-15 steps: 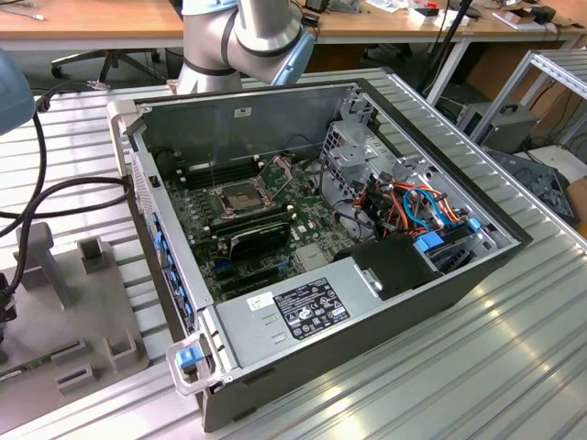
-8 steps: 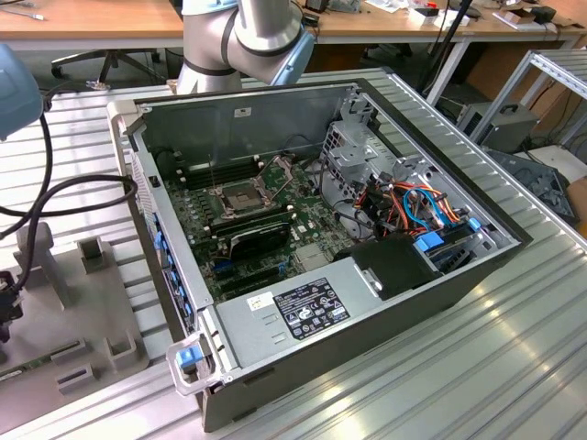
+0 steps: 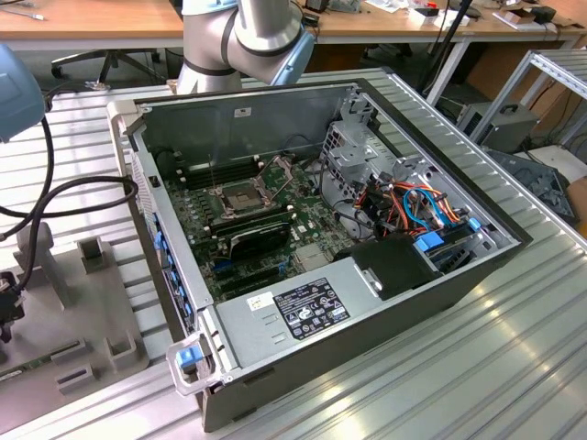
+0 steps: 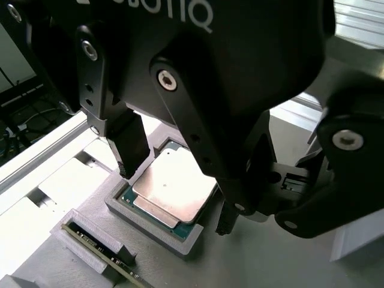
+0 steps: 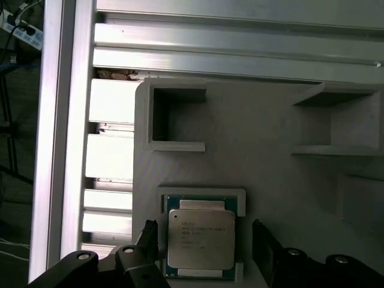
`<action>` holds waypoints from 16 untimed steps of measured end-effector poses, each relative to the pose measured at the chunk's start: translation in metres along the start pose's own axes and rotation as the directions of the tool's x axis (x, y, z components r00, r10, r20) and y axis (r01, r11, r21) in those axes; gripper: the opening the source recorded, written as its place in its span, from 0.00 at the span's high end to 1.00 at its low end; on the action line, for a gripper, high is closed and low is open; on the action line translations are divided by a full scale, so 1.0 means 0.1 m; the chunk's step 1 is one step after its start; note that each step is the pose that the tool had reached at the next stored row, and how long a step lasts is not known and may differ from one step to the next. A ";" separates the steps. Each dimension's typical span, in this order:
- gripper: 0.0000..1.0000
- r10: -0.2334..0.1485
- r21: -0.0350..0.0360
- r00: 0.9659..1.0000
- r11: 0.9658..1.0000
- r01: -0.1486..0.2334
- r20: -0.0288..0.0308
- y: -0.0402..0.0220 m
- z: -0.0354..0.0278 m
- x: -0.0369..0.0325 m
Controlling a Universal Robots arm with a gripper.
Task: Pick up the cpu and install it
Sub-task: 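Pick up the cpu and move it towards the insertion slot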
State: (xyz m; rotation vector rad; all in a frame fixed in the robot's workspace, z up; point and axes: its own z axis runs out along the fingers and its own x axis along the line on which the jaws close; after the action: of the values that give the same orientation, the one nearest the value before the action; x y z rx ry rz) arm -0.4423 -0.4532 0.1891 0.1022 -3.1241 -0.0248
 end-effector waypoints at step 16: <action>0.45 0.000 0.003 1.000 1.000 0.000 0.000 0.004 0.005 -0.005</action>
State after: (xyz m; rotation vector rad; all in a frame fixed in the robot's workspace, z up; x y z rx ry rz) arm -0.4419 -0.4527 0.1886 0.1022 -3.1240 -0.0197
